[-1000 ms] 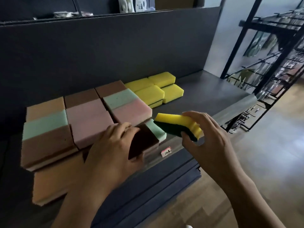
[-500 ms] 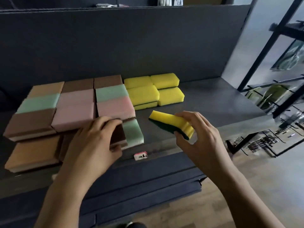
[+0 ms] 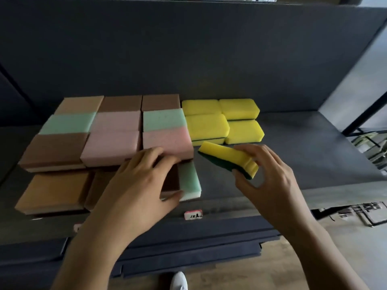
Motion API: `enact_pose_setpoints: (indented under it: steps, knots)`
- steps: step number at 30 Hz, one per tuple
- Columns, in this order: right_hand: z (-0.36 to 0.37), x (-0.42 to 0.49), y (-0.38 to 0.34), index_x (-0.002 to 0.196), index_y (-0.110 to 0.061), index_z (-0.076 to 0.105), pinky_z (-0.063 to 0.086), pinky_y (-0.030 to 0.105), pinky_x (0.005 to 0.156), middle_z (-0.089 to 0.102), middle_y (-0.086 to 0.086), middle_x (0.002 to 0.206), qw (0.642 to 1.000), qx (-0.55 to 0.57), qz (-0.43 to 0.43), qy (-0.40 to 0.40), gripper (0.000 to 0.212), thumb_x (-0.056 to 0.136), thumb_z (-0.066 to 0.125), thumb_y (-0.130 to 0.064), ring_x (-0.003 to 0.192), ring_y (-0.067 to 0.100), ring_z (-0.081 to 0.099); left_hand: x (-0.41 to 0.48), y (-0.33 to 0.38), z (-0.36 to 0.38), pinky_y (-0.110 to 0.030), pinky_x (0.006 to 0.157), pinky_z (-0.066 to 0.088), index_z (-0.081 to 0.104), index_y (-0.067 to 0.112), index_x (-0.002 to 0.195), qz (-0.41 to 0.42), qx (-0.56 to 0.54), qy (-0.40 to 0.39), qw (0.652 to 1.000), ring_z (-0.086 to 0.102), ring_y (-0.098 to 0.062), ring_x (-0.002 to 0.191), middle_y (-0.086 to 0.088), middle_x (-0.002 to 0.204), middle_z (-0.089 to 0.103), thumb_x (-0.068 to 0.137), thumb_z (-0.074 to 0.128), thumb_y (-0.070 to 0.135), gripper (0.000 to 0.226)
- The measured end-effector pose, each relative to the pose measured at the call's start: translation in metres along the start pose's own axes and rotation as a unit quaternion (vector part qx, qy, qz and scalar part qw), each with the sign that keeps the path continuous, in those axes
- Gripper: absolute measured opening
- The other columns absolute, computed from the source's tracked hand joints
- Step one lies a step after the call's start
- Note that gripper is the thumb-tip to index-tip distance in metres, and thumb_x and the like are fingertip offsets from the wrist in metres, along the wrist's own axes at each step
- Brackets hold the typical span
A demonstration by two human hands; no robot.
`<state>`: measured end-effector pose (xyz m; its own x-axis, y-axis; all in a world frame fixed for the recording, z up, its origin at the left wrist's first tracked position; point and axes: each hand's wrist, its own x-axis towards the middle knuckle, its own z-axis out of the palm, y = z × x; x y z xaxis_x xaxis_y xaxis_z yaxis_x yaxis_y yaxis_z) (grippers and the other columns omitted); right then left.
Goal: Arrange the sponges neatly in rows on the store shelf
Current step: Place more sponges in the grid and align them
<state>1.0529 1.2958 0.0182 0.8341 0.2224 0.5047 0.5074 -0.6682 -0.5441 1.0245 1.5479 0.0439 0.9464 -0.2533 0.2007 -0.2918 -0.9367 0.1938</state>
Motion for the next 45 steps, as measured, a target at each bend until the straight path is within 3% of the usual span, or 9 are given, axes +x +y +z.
enact_pose_setpoints:
  steps: [10, 15, 19, 25, 29, 32, 38, 42, 45]
  knots:
    - [-0.021, 0.008, 0.024, 0.12, -0.014, 0.061, 0.049, 0.023, 0.089, 0.063, -0.008, 0.114, 0.999, 0.03, -0.026, -0.001, 0.043, 0.081, 0.077, -0.006, 0.106, 0.008, 0.059, 0.061, 0.049, 0.021, -0.031, 0.103, 0.041, 0.047, 0.016, 0.14, 0.103, -0.048, 0.03, 0.993, 0.047, -0.015, 0.127, 0.002, 0.142, 0.048, 0.083, 0.064, 0.032, 0.061]
    - [-0.034, 0.019, 0.056, 0.121, -0.017, 0.058, 0.05, 0.028, 0.091, 0.061, -0.008, 0.119, 0.995, 0.067, -0.047, -0.063, 0.044, 0.082, 0.077, -0.013, 0.112, 0.011, 0.059, 0.086, 0.073, 0.038, -0.029, 0.084, 0.048, 0.063, 0.013, 0.119, 0.094, -0.037, 0.074, 0.992, 0.06, -0.017, 0.102, 0.001, 0.119, 0.063, 0.075, 0.077, 0.004, 0.047]
    - [-0.048, 0.03, 0.082, 0.12, -0.025, 0.054, 0.045, 0.019, 0.093, 0.054, -0.014, 0.127, 0.985, 0.085, -0.028, -0.148, 0.043, 0.087, 0.068, -0.047, 0.117, 0.007, 0.054, 0.095, 0.096, 0.049, -0.034, 0.082, 0.052, 0.065, 0.012, 0.112, 0.091, -0.034, 0.098, 0.991, 0.06, -0.02, 0.101, 0.0, 0.111, 0.063, 0.074, 0.073, 0.012, 0.039]
    - [-0.055, 0.042, 0.123, 0.113, -0.039, 0.049, 0.048, 0.024, 0.073, 0.059, -0.014, 0.114, 0.974, 0.069, 0.014, -0.215, 0.04, 0.082, 0.06, -0.061, 0.092, 0.01, 0.059, 0.103, 0.126, 0.069, -0.041, 0.086, 0.052, 0.064, 0.015, 0.111, 0.037, -0.031, 0.081, 0.996, 0.057, -0.021, 0.106, 0.001, 0.113, 0.059, 0.071, 0.073, 0.017, 0.041]
    - [-0.063, 0.047, 0.142, 0.11, -0.042, 0.046, 0.041, 0.008, 0.083, 0.054, -0.02, 0.126, 0.965, 0.061, -0.03, -0.254, 0.036, 0.082, 0.066, -0.053, 0.109, 0.002, 0.051, 0.102, 0.131, 0.075, -0.038, 0.097, 0.048, 0.059, 0.021, 0.121, -0.013, -0.076, 0.019, 0.997, 0.053, -0.017, 0.117, 0.007, 0.128, 0.054, 0.072, 0.065, 0.045, 0.055]
    - [-0.065, 0.051, 0.148, 0.112, -0.032, 0.05, 0.041, 0.009, 0.087, 0.052, -0.017, 0.13, 0.962, 0.058, -0.086, -0.254, 0.038, 0.082, 0.066, -0.051, 0.115, 0.002, 0.047, 0.101, 0.133, 0.073, -0.031, 0.101, 0.041, 0.054, 0.025, 0.129, -0.052, -0.127, -0.011, 0.991, 0.048, -0.011, 0.124, 0.012, 0.139, 0.048, 0.072, 0.058, 0.056, 0.065]
    - [-0.062, 0.058, 0.152, 0.114, -0.026, 0.055, 0.041, 0.016, 0.095, 0.05, -0.01, 0.139, 0.95, 0.041, -0.151, -0.269, 0.041, 0.083, 0.066, -0.05, 0.126, 0.006, 0.045, 0.101, 0.134, 0.079, -0.027, 0.083, 0.046, 0.058, 0.023, 0.119, -0.062, -0.118, 0.02, 0.991, 0.056, -0.014, 0.11, 0.01, 0.128, 0.052, 0.07, 0.066, 0.047, 0.055]
    - [-0.061, 0.067, 0.145, 0.116, -0.031, 0.052, 0.031, 0.008, 0.096, 0.043, -0.01, 0.148, 0.943, -0.006, -0.154, -0.294, 0.047, 0.082, 0.06, -0.062, 0.131, 0.007, 0.039, 0.104, 0.132, 0.079, -0.025, 0.083, 0.044, 0.061, 0.019, 0.112, -0.049, -0.068, 0.05, 0.995, 0.057, -0.018, 0.108, 0.004, 0.124, 0.054, 0.068, 0.069, 0.047, 0.053]
    - [-0.058, 0.074, 0.14, 0.116, -0.03, 0.053, 0.033, 0.012, 0.094, 0.049, -0.011, 0.141, 0.944, -0.032, -0.174, -0.279, 0.047, 0.082, 0.06, -0.061, 0.125, 0.008, 0.044, 0.107, 0.129, 0.077, -0.029, 0.084, 0.046, 0.063, 0.016, 0.11, -0.036, -0.061, 0.073, 0.995, 0.059, -0.022, 0.108, -0.001, 0.123, 0.056, 0.067, 0.069, 0.045, 0.052]
